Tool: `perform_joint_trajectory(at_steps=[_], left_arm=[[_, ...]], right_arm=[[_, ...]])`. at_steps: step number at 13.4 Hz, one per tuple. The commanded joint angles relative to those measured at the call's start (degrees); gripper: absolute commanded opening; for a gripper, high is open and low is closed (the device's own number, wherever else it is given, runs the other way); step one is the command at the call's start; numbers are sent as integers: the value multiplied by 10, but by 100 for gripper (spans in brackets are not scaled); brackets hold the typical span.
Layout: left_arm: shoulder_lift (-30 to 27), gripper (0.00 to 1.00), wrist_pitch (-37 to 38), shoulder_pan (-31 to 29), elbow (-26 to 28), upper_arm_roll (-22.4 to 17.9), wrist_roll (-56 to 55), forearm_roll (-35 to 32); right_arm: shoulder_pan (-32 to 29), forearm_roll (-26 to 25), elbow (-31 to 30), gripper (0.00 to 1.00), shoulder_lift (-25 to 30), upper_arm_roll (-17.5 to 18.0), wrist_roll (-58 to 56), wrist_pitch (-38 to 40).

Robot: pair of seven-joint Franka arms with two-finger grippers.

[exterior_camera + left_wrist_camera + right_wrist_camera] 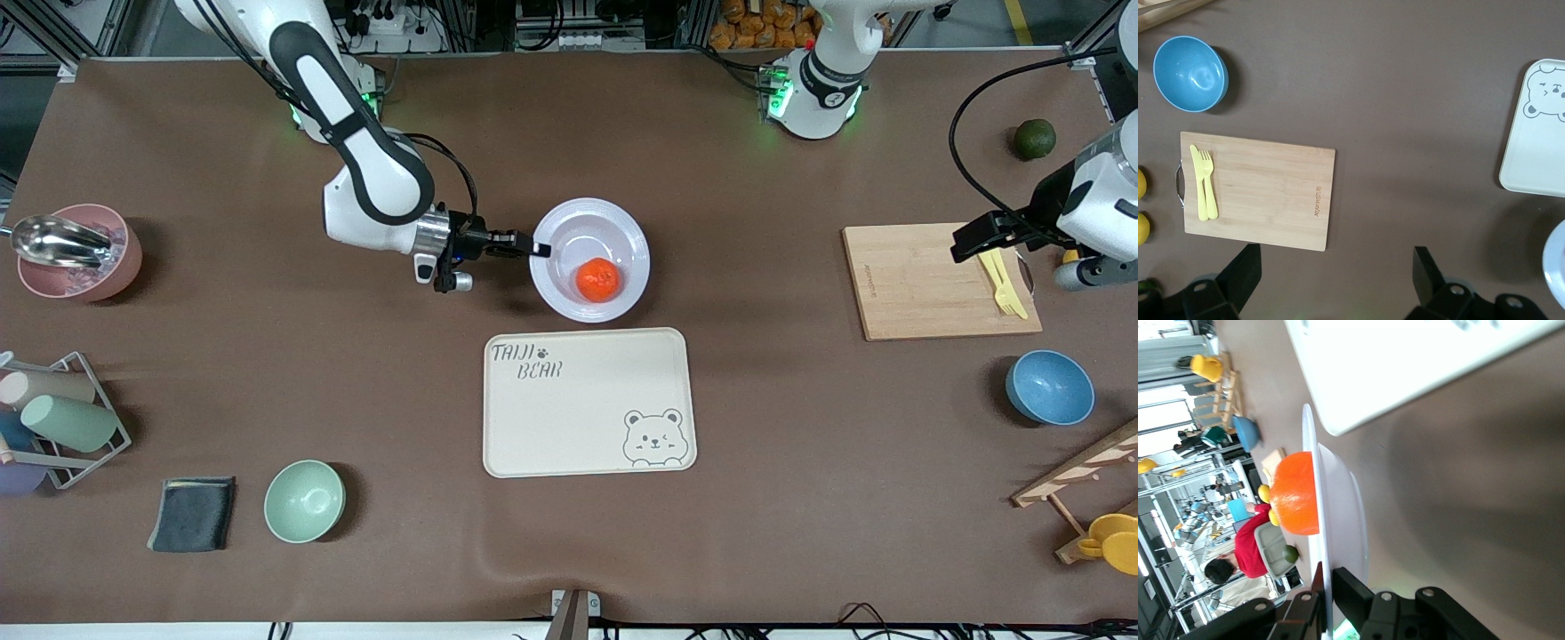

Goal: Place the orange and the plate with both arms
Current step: 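Carry the plate with the right gripper onto the bear tray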

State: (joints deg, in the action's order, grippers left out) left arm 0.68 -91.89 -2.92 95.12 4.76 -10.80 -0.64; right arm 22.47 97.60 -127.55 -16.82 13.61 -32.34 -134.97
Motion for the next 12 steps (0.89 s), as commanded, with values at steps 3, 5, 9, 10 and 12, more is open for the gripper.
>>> perform_joint_trajectory(at_steps=[3,5,9,10,12], left_arm=[[-5,100,-8,-4,8,3,15,5],[-5,100,-8,-4,9,3,15,4],[-5,100,-11,-3,13,4,15,5],[-5,100,-12,-3,15,4,15,5],[-4,100,-13,-2,17,4,15,5]], right_arm=[[-22,18,103,0,-42,1,-16,-5],[-20,19,161,0,-93,-7,-17,-8],[12,52,293,0,-205,-9,-19,-69],[21,52,322,0,-231,-9,-19,-98],[28,51,347,0,-265,-11,-29,-111]])
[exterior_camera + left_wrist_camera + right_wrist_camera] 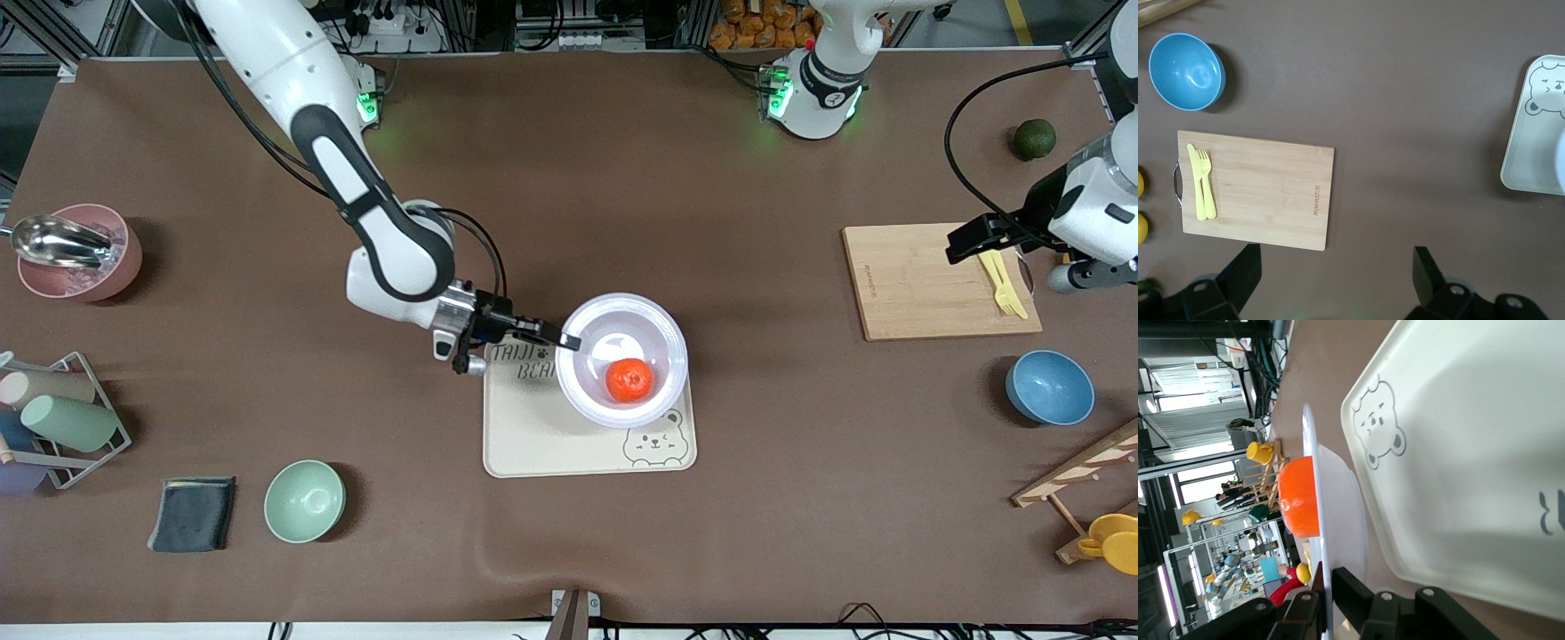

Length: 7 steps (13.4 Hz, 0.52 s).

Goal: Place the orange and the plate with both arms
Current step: 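Carry the plate with the right gripper onto the bear tray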

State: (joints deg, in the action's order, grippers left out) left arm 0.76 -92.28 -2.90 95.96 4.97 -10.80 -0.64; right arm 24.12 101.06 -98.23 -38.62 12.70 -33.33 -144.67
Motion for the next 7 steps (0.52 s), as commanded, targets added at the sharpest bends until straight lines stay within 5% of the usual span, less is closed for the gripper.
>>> perform_joint_trajectory(at_steps=[1,5,6,7], left_arm=[[-5,100,-12,-2,12,2,15,5],[-4,100,-26,-2,19,2,15,4],[-4,100,-27,-1,21,2,15,4],[-3,100,-27,-1,22,2,15,4]], right_arm=[[12,18,65,0,-60,-3,-30,-15],[25,18,103,0,-101,-25,-36,-14],[25,15,104,30,-101,-29,-37,-14],[24,14,103,99,-99,-32,-37,-14]])
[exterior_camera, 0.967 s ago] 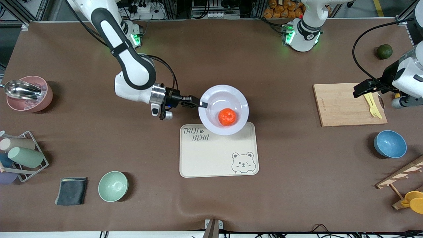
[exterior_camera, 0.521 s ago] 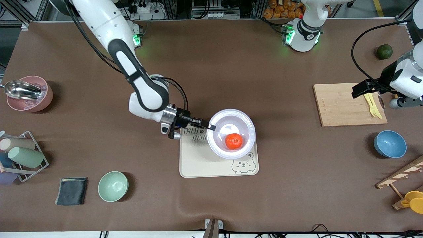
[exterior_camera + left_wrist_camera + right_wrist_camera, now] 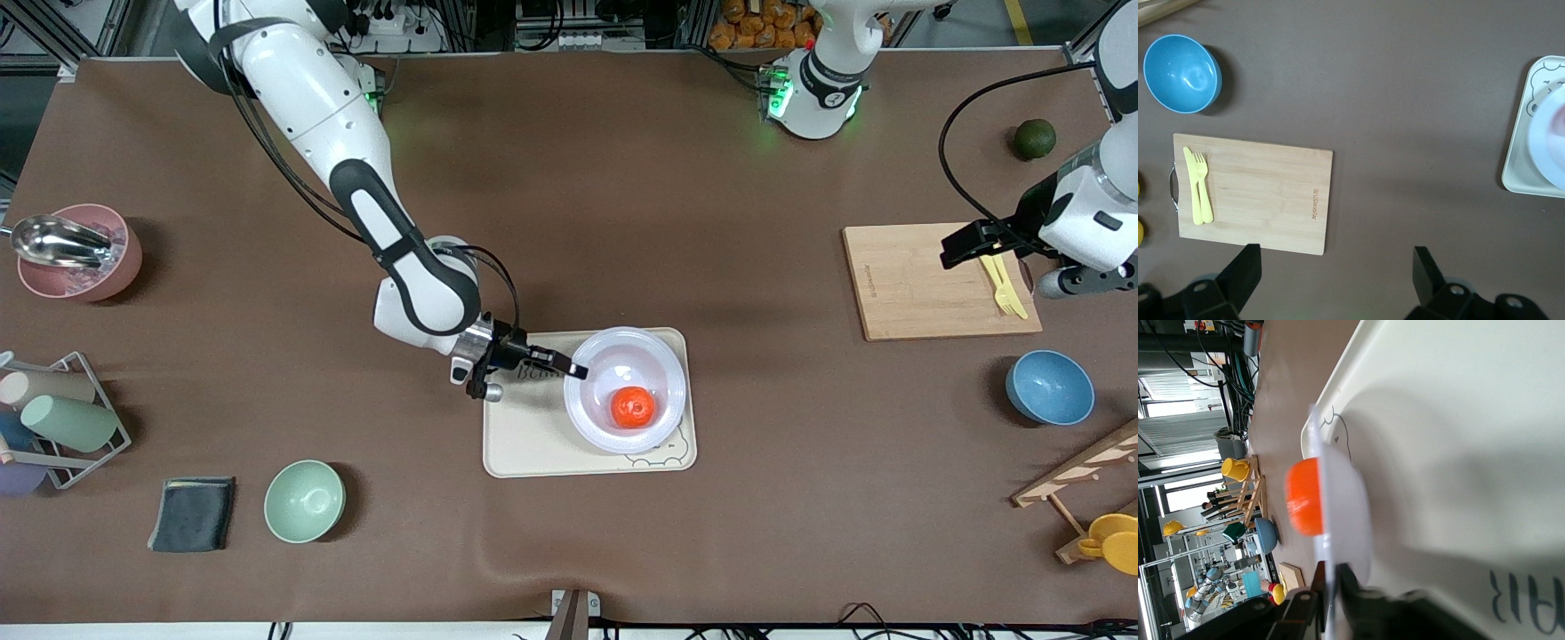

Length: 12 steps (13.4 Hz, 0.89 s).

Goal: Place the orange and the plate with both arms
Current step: 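Carry the plate with the right gripper onto the bear tray, then lower the plate onto the tray and open the right gripper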

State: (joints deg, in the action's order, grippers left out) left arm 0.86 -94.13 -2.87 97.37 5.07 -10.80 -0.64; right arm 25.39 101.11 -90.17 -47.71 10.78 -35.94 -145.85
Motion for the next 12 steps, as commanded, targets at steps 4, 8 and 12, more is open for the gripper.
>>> perform_joint_trajectory(at_steps=[4,8,12], left_arm=[[-5,100,-18,-1,16,2,14,5],[-5,100,-22,-1,19,2,14,4],[5,100,-32,-2,11,2,15,3]], right_arm=[[8,-3,22,100,15,-33,-9,-3],[-22,-87,16,100,39,-48,-4,2],[-56,-199,-37,100,90,-49,10,1]])
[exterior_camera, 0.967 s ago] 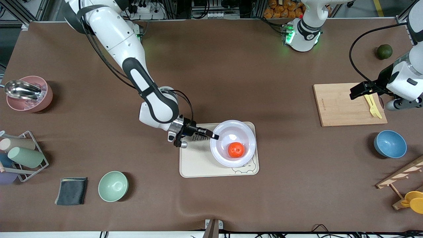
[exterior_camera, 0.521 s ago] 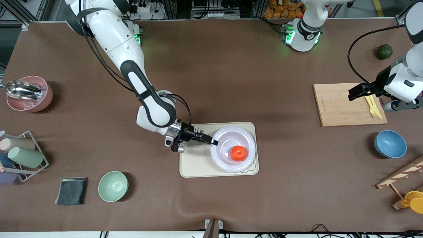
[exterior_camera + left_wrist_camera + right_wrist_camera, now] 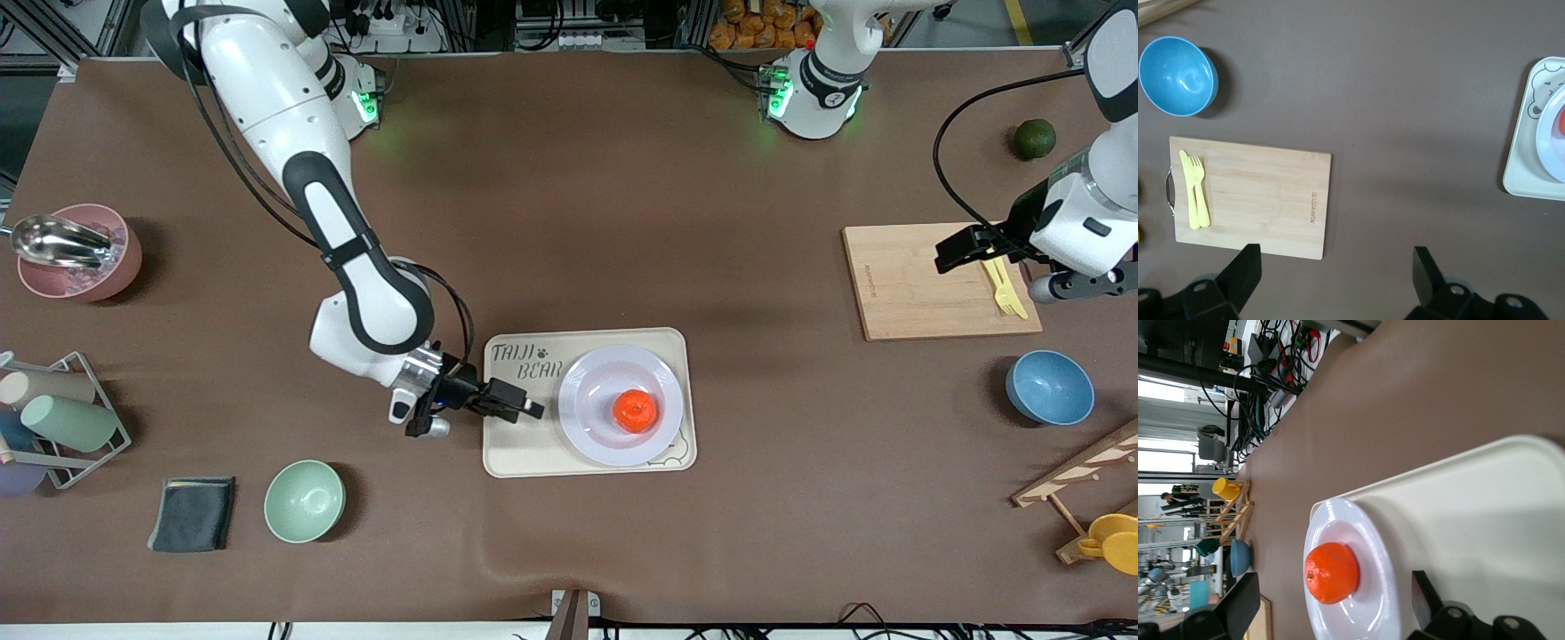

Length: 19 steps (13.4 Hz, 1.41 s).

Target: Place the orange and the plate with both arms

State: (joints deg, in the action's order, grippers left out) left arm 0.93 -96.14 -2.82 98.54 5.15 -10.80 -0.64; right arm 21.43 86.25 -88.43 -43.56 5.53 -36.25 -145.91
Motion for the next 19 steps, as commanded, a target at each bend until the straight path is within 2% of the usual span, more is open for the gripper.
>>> perform_joint_trajectory(at_steps=[1,6,8,11,14,17,19], left_arm=[[5,100,-12,-3,-1,1,15,4],[-1,100,-10,-2,2,2,13,6],[-3,100,-9,-2,4,2,13,6],[-3,100,-8,-3,4,6,13,6],[-2,100,-9,-3,4,6,14,6],[-3,100,-9,-3,4,6,14,6],[-9,100,-8,-3,4,6,15,6]], right_arm=[[-26,-90,-73,100,65,3,27,2],[-61,-398,-140,100,141,3,182,6],[-88,-493,-166,100,171,0,211,30],[-148,-599,-170,100,234,-9,211,164],[-169,-704,-171,100,295,-38,211,267],[-218,-802,-168,100,370,-40,210,380],[-220,-837,-166,100,409,-65,210,434]])
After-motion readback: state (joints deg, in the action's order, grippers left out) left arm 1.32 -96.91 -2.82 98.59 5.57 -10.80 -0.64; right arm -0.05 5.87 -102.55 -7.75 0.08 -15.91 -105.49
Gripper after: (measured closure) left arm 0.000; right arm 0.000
